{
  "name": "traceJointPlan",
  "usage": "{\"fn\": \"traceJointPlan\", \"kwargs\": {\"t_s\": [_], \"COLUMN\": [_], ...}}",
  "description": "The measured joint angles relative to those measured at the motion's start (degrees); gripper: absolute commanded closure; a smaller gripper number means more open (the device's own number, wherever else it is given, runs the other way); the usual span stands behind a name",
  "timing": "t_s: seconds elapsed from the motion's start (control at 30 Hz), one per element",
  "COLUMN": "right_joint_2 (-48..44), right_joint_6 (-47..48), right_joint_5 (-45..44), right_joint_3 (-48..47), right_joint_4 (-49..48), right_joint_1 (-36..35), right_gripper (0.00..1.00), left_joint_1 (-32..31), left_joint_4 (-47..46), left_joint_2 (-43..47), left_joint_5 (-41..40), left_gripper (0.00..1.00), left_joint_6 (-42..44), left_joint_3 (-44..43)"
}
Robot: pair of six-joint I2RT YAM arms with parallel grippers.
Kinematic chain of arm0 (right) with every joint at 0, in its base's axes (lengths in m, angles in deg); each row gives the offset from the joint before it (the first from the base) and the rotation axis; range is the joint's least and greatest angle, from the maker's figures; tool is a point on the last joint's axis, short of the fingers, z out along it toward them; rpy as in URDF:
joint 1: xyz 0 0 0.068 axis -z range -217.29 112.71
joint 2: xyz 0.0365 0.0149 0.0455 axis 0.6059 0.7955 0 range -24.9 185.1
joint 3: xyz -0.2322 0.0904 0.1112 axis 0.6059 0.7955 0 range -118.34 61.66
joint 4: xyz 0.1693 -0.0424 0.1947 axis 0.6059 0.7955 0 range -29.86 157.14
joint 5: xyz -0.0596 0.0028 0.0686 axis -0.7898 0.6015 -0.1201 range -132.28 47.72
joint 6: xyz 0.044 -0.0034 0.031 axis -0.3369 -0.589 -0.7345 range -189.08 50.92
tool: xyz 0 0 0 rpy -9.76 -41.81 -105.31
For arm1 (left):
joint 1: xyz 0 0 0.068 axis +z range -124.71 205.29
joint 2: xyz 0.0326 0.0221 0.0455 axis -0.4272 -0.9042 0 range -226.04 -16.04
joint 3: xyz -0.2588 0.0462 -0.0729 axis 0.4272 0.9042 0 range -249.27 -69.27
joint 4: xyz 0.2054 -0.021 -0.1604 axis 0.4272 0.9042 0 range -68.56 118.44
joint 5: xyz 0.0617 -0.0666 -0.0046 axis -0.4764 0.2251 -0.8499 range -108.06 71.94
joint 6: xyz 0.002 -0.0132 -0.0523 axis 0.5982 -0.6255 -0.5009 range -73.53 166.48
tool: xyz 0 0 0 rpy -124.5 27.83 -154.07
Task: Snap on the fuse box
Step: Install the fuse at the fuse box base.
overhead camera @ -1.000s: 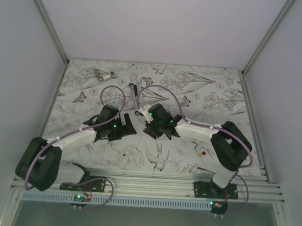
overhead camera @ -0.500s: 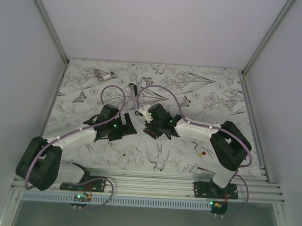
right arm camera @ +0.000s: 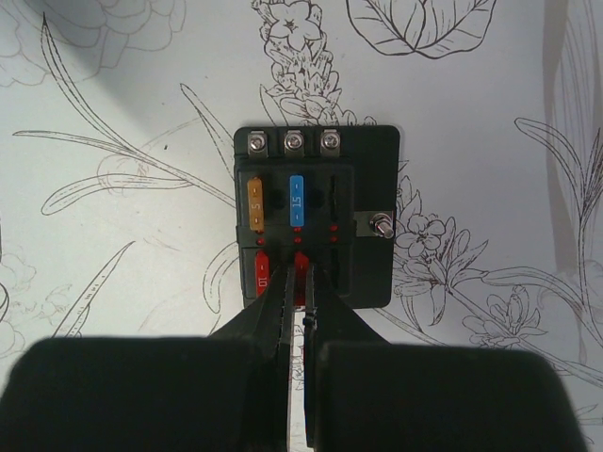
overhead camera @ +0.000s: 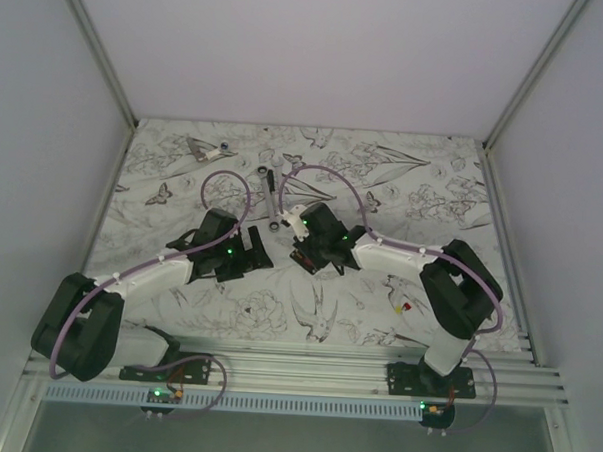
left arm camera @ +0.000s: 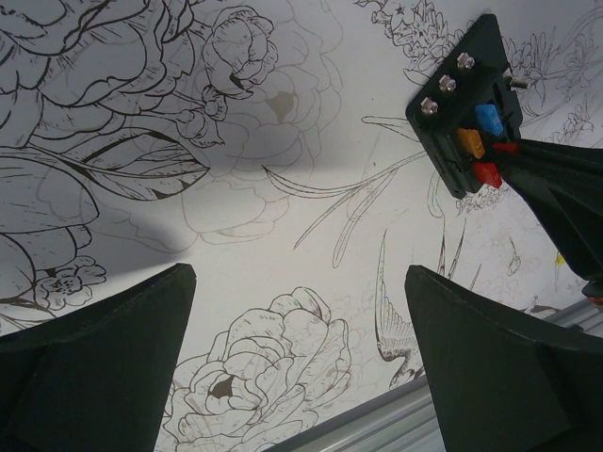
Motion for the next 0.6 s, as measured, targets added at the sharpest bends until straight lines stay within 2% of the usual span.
{"fn": "traceJointPlan", "kwargs": {"t_s": [0.6], "right_joint_2": [-0.15], "right_joint_6": [-0.94], "right_joint_5": [-0.87], "right_joint_3": [0.31], "right_joint_4": [0.55], "right_joint_1": [-0.11], "right_gripper": [1.0], "left_joint_1": [0.0], "left_joint_4": [0.0], "left_joint_2": [0.35], "left_joint_5": [-0.02], "left_gripper": [0.0], "left_joint_6": [-0.85], "left_joint_3": [0.02]}}
